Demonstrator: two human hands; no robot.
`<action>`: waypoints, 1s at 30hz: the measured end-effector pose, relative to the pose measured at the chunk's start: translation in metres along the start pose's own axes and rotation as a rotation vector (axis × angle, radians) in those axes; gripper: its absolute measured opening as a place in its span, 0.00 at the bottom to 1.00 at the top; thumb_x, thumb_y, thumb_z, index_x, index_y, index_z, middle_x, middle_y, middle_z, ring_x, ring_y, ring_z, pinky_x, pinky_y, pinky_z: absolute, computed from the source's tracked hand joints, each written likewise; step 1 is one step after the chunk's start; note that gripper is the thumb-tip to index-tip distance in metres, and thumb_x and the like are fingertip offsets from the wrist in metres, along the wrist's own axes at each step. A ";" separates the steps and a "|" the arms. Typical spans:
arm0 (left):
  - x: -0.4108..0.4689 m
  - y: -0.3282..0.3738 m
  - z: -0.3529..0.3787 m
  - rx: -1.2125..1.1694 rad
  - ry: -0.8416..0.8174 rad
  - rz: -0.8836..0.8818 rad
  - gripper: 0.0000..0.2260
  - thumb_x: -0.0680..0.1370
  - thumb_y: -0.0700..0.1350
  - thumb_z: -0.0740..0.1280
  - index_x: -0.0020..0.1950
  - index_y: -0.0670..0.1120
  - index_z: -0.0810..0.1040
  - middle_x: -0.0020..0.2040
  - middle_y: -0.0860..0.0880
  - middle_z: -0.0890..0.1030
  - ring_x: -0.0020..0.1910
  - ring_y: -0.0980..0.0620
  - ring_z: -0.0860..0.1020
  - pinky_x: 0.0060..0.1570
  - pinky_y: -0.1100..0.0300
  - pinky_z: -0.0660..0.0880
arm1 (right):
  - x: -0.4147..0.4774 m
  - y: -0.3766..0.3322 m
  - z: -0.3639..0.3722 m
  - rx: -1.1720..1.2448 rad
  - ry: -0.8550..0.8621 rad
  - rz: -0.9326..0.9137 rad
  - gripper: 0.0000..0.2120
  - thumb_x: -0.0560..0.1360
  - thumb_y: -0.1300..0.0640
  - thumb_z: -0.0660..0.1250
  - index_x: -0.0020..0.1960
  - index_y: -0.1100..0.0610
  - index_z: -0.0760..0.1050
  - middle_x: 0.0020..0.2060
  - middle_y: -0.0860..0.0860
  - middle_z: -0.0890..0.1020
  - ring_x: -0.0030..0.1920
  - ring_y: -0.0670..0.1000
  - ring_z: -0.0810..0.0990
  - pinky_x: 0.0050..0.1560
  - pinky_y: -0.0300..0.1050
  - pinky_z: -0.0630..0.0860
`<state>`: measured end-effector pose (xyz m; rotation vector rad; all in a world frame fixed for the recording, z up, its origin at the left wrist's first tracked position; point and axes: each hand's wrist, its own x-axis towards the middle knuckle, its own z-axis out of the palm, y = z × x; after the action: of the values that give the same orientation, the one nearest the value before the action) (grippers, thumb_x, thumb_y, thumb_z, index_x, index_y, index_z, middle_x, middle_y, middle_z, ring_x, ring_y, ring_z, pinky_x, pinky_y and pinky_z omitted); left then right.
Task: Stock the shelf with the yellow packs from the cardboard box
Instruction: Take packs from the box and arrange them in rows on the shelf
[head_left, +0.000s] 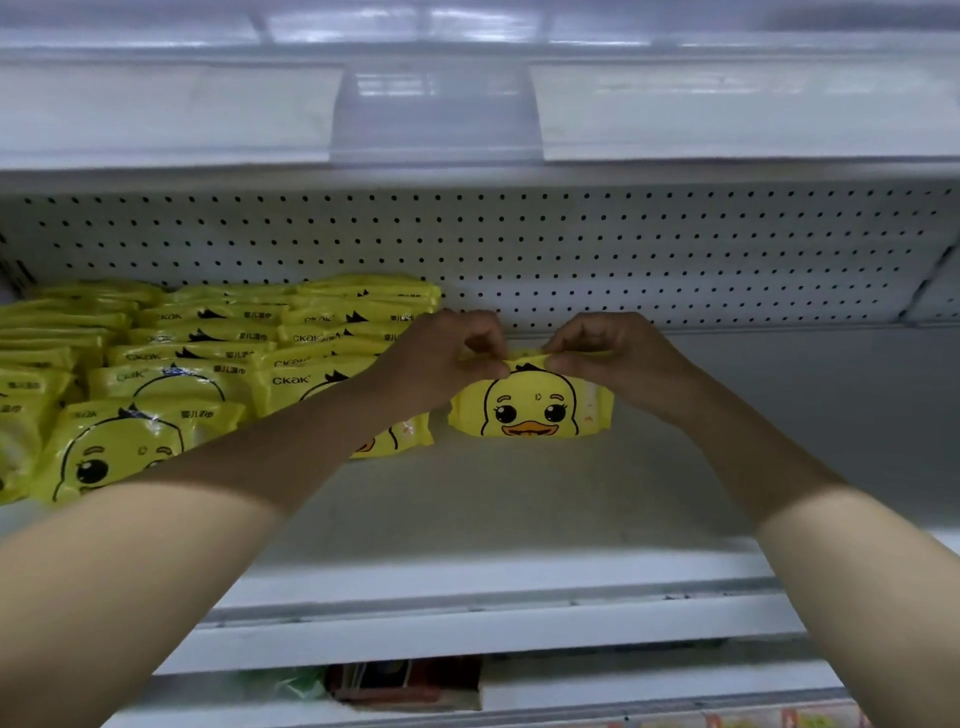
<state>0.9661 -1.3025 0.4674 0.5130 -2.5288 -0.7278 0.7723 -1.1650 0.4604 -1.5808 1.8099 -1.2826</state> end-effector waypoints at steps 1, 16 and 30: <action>0.003 0.001 -0.001 0.017 -0.005 -0.004 0.04 0.72 0.46 0.75 0.42 0.49 0.81 0.41 0.55 0.82 0.44 0.69 0.76 0.41 0.78 0.66 | 0.002 0.001 0.000 -0.014 0.021 0.011 0.02 0.71 0.58 0.76 0.44 0.55 0.84 0.41 0.49 0.87 0.43 0.44 0.84 0.46 0.38 0.77; 0.045 -0.007 -0.012 0.520 -0.260 -0.147 0.31 0.59 0.60 0.80 0.55 0.54 0.71 0.50 0.50 0.69 0.50 0.50 0.70 0.44 0.59 0.71 | 0.036 0.002 -0.001 -0.460 -0.119 0.099 0.34 0.59 0.48 0.84 0.60 0.45 0.74 0.50 0.43 0.78 0.48 0.43 0.79 0.47 0.45 0.80; 0.103 -0.039 -0.016 0.777 0.013 -0.160 0.30 0.61 0.60 0.80 0.54 0.47 0.73 0.50 0.48 0.79 0.51 0.45 0.78 0.51 0.52 0.76 | 0.124 0.036 0.027 -0.579 0.191 0.071 0.30 0.61 0.49 0.81 0.57 0.50 0.69 0.50 0.49 0.79 0.47 0.53 0.77 0.41 0.47 0.74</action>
<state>0.8985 -1.3875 0.4904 0.9654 -2.7128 0.2542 0.7409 -1.2920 0.4486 -1.6883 2.4973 -0.9470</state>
